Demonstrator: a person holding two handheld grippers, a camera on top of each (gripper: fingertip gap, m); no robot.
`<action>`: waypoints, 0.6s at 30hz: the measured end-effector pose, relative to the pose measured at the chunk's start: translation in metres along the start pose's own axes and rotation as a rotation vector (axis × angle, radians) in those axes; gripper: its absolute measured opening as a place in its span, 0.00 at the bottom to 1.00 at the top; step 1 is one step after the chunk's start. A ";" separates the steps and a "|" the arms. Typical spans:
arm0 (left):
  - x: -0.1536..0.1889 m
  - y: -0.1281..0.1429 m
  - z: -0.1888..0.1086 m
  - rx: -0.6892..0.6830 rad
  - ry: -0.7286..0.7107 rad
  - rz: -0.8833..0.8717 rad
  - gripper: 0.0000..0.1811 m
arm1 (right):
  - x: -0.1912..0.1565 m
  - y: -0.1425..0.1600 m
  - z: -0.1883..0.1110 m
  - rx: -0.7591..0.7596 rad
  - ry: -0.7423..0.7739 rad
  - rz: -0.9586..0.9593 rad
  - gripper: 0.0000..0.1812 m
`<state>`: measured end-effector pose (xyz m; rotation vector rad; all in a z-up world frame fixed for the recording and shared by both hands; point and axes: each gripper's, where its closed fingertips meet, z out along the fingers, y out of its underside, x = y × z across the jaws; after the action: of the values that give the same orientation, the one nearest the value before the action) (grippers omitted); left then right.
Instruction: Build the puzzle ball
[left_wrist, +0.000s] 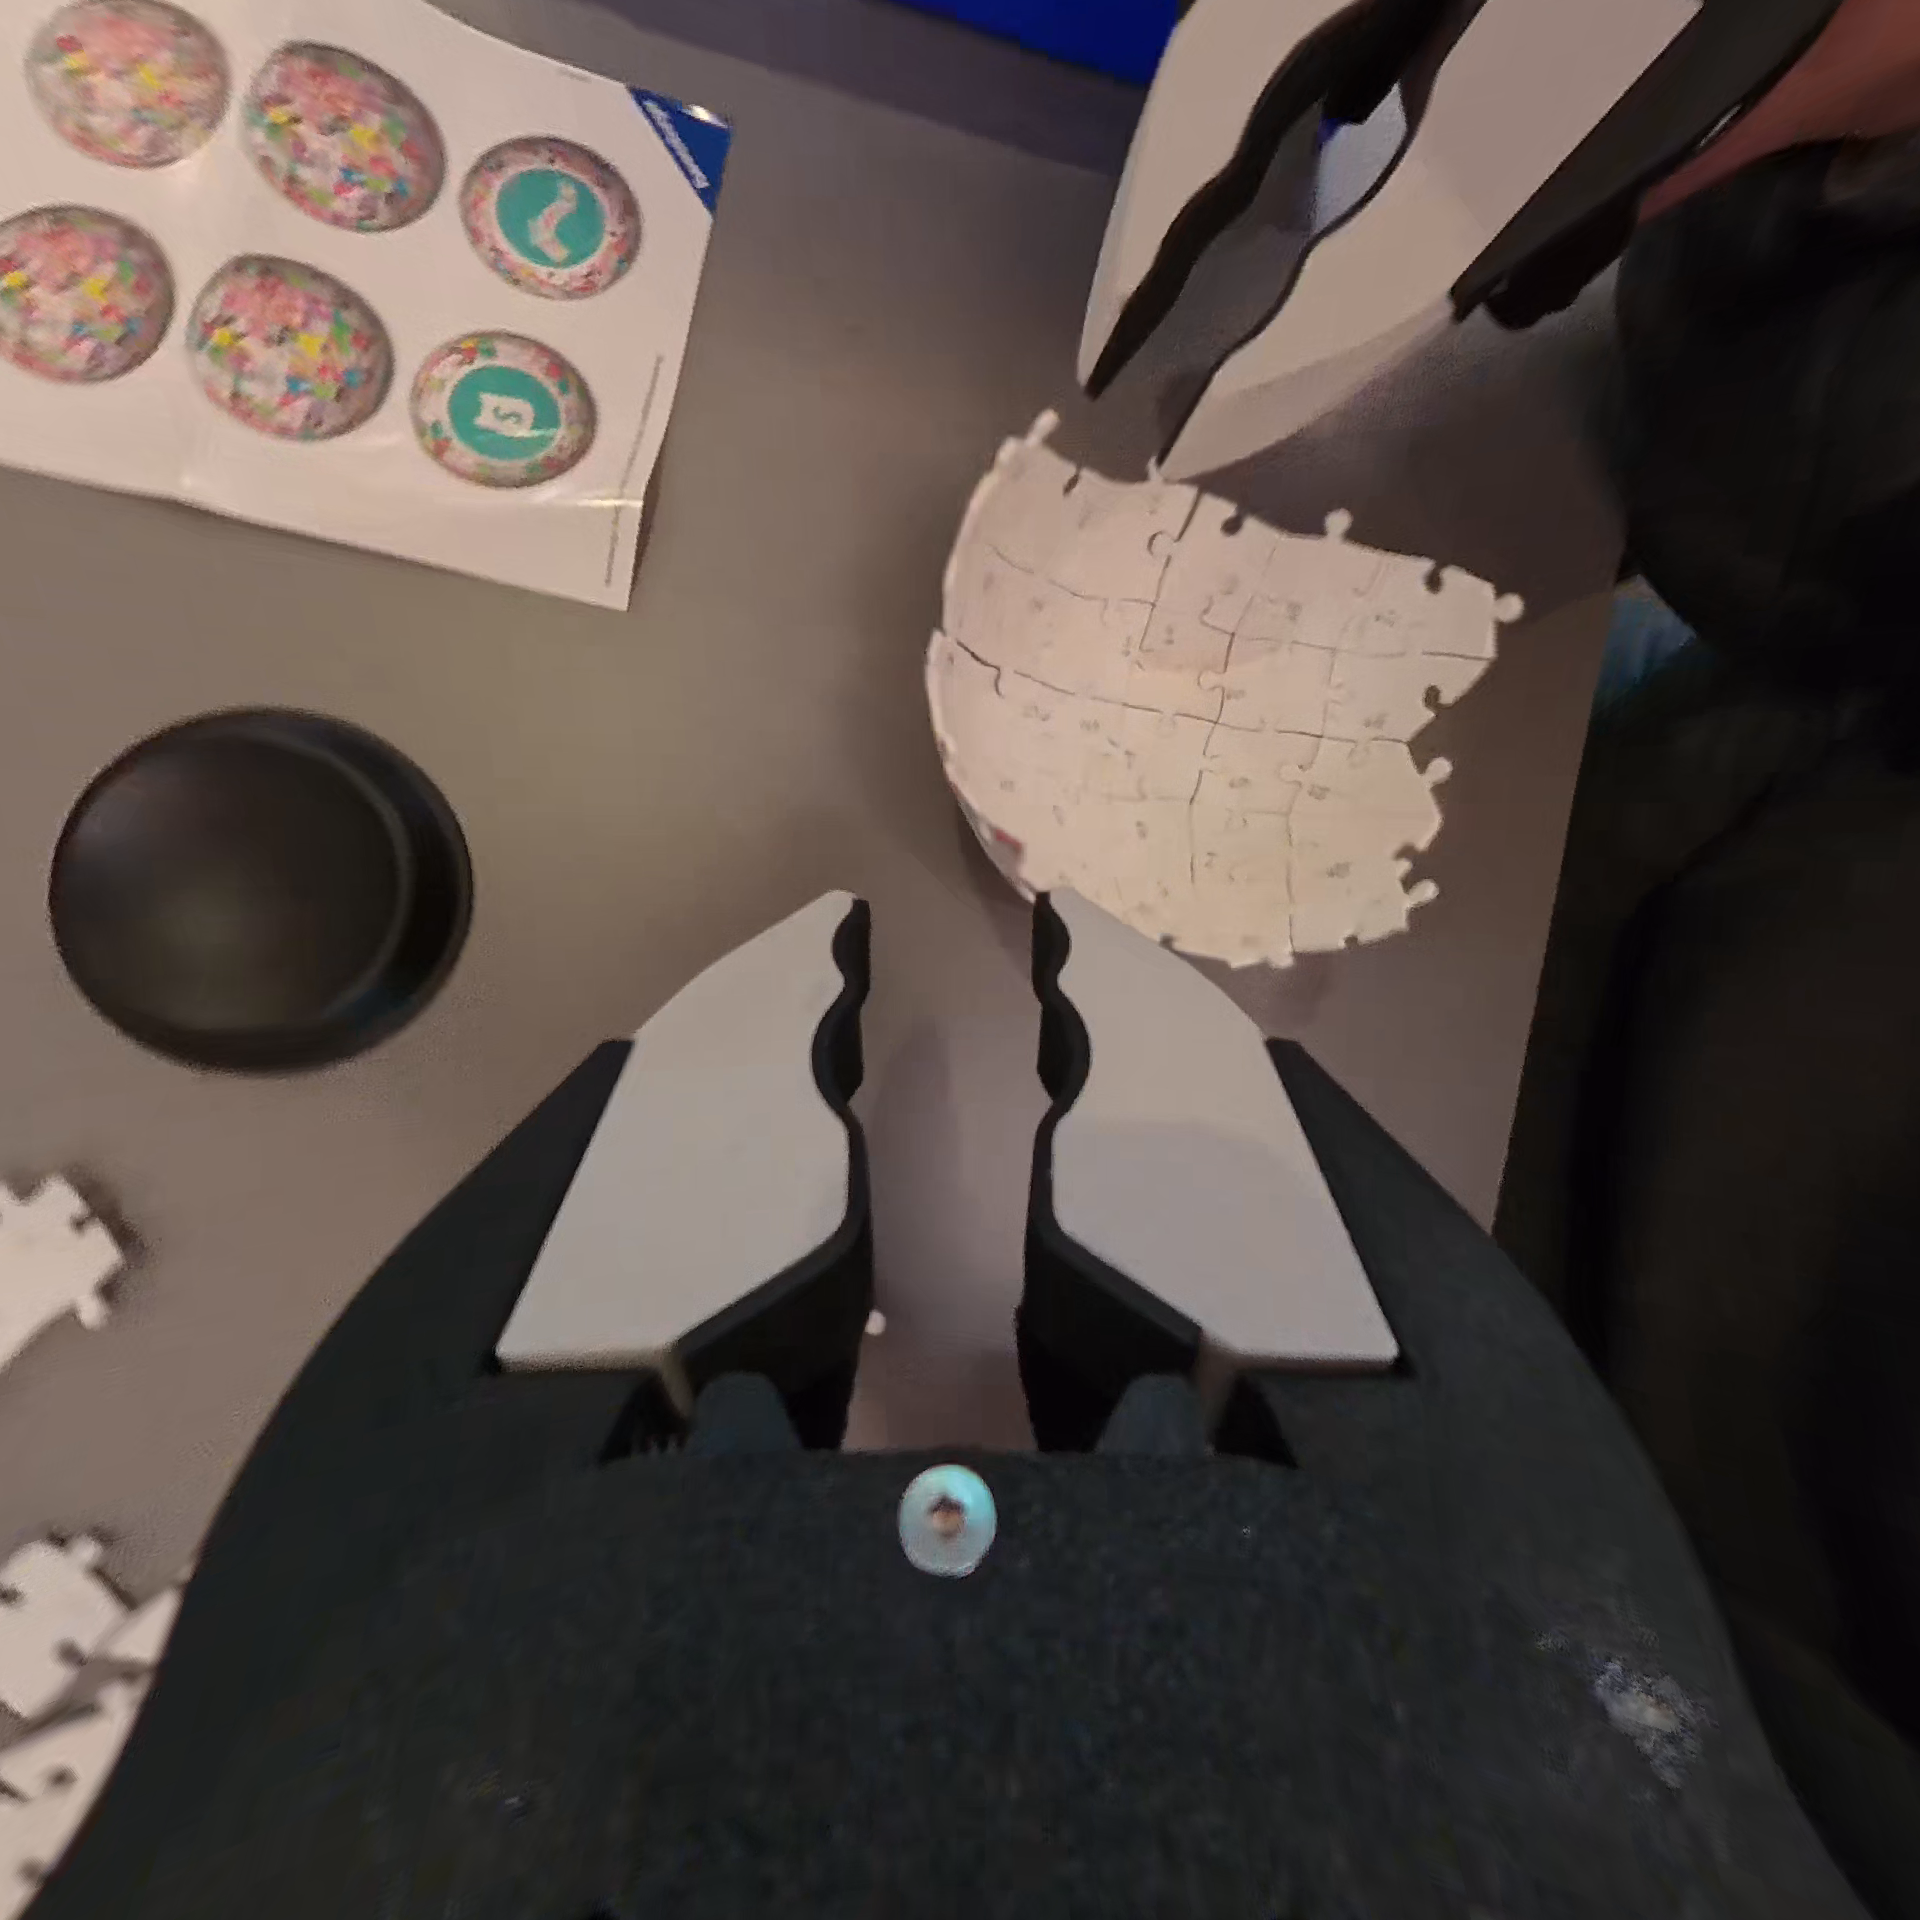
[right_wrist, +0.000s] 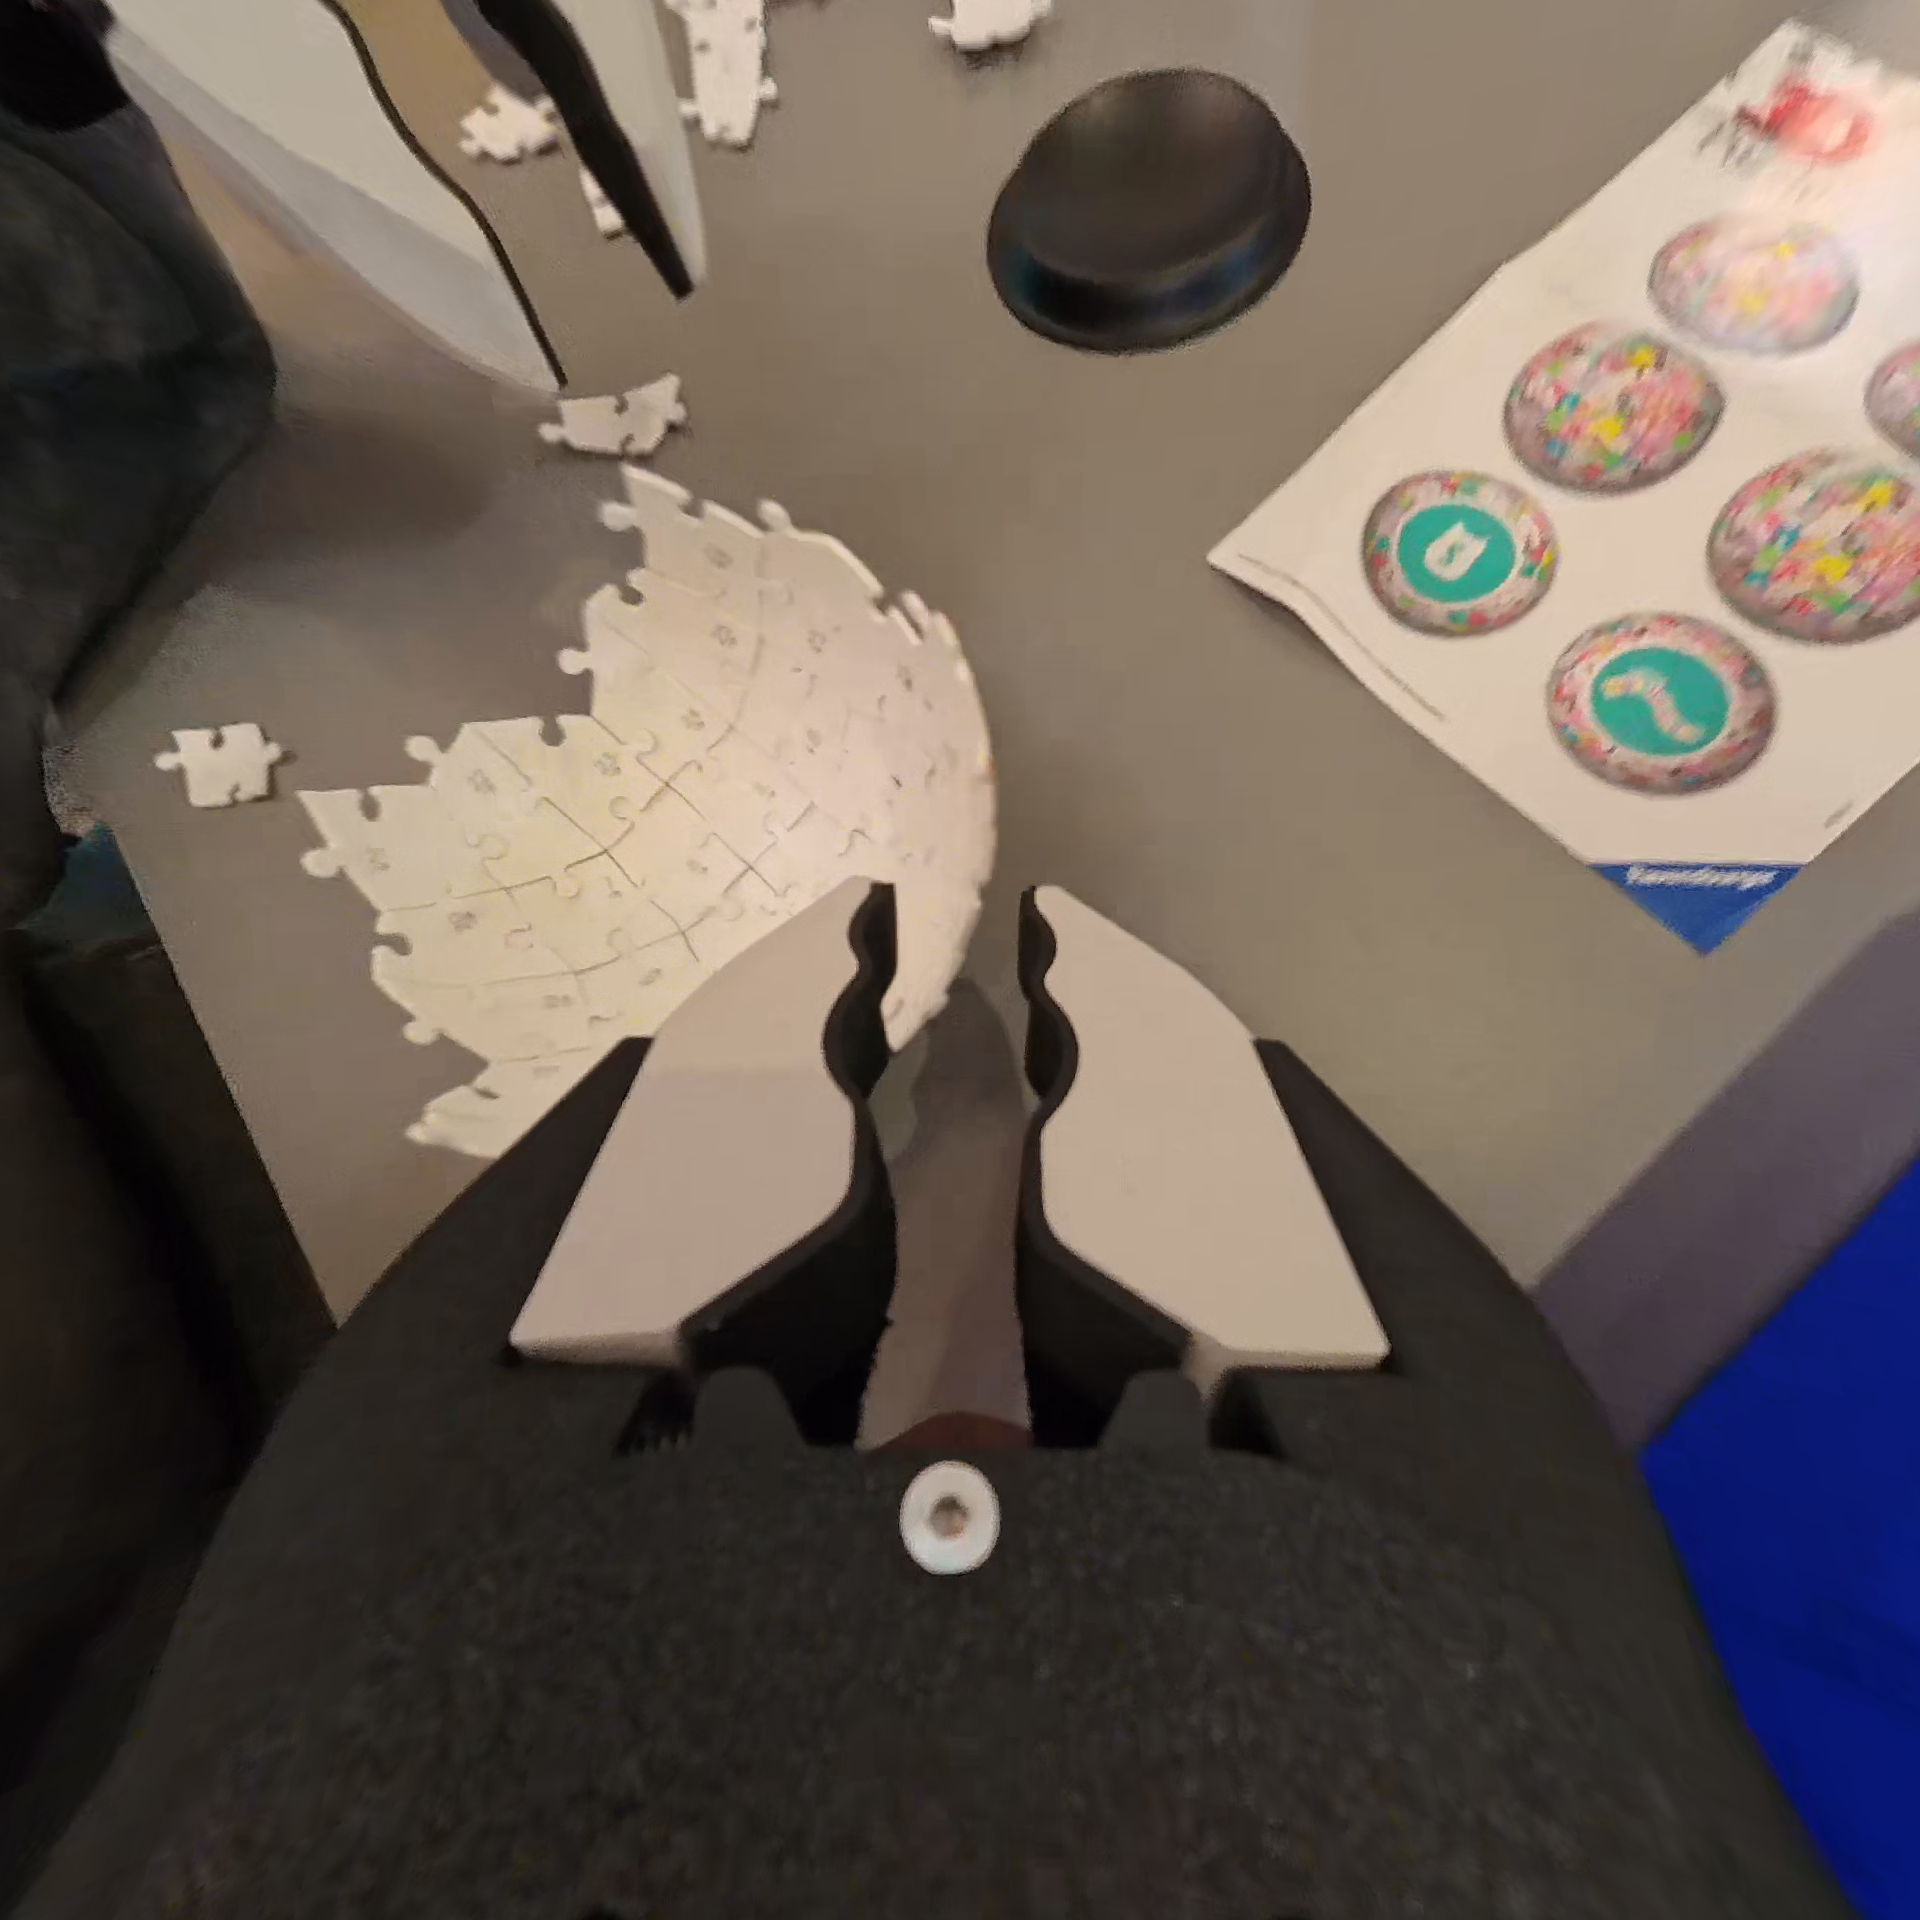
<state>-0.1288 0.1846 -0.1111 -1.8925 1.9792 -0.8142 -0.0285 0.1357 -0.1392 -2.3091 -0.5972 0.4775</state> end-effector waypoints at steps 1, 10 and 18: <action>0.004 0.004 -0.006 0.034 -0.014 -0.025 0.16 | -0.003 -0.007 -0.005 0.005 0.002 -0.028 0.12; 0.025 0.017 -0.030 0.253 0.049 -0.214 0.16 | -0.006 -0.042 0.001 -0.317 -0.100 -0.439 0.24; 0.018 0.027 -0.023 0.228 0.060 -0.222 0.16 | -0.017 -0.040 0.035 -0.614 -0.325 -0.709 0.22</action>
<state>-0.1654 0.1707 -0.1051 -1.9930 1.6446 -1.1161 -0.0710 0.1708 -0.1322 -2.3414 -1.8469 0.3456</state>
